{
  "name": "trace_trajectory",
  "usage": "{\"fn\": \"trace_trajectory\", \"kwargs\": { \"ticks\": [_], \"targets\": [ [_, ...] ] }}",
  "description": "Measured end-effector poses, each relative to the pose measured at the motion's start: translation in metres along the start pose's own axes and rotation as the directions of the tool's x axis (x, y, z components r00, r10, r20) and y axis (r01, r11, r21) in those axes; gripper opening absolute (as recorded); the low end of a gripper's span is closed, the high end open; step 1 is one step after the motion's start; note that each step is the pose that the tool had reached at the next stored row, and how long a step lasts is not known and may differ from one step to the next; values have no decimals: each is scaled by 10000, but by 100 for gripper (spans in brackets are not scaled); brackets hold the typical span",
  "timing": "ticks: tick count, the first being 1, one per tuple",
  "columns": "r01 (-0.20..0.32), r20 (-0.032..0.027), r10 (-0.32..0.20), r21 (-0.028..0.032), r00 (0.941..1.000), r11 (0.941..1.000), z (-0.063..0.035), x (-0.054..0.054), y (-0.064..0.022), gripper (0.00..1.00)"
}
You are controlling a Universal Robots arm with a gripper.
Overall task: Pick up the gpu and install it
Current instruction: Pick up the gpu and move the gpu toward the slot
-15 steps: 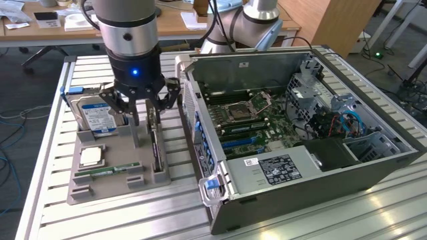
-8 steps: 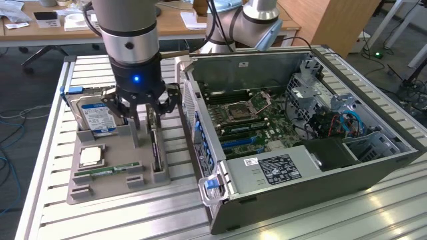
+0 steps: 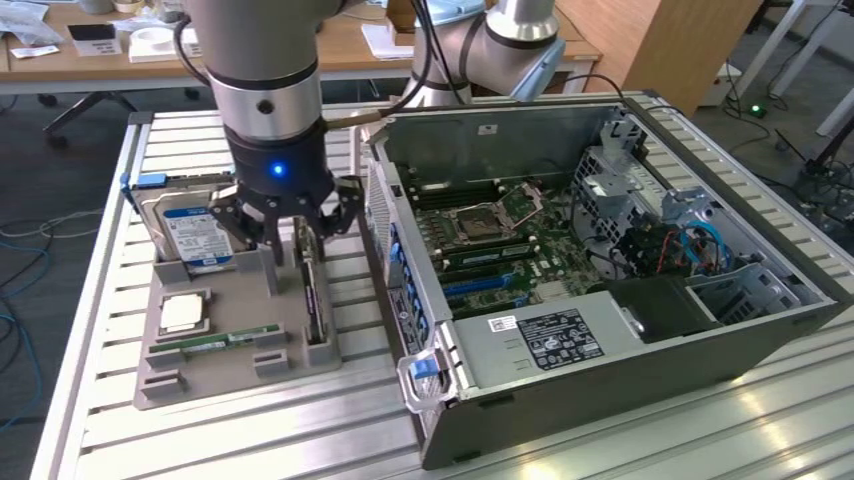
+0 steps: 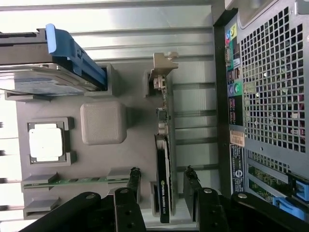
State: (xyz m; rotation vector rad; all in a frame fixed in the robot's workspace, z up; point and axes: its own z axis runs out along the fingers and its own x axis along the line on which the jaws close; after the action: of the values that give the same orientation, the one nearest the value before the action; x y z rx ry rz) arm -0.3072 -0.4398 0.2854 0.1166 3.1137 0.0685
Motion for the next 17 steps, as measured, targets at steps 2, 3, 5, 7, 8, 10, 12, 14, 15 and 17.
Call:
{"fn": "trace_trajectory", "kwargs": {
  "ticks": [2, 3, 5, 7, 8, 10, 12, 14, 15, 17],
  "targets": [
    [-1, 1, 1, 0, 10000, 10000, 24, -5, 0, 49],
    [-1, 0, 1, 1, 10000, 10000, 37, -8, -1, 49],
    [-1, 0, 1, 1, 10000, 10000, 70, -13, -2, 49],
    [0, 1, 0, 0, 10000, 10000, 103, -17, -3, 49],
    [-1, 0, 1, 0, 10000, 10000, 119, -18, -3, 49],
    [0, 0, 0, 0, 10000, 10000, 155, -21, -5, 49],
    [-1, 1, 1, 0, 10000, 10000, 192, -23, -6, 49],
    [0, 0, 0, 0, 10000, 10000, 228, -24, -8, 49],
    [-1, 0, 1, 0, 10000, 10000, 246, -24, -9, 49],
    [-1, 0, 1, 0, 10000, 10000, 282, -24, -10, 49]
  ]
}}
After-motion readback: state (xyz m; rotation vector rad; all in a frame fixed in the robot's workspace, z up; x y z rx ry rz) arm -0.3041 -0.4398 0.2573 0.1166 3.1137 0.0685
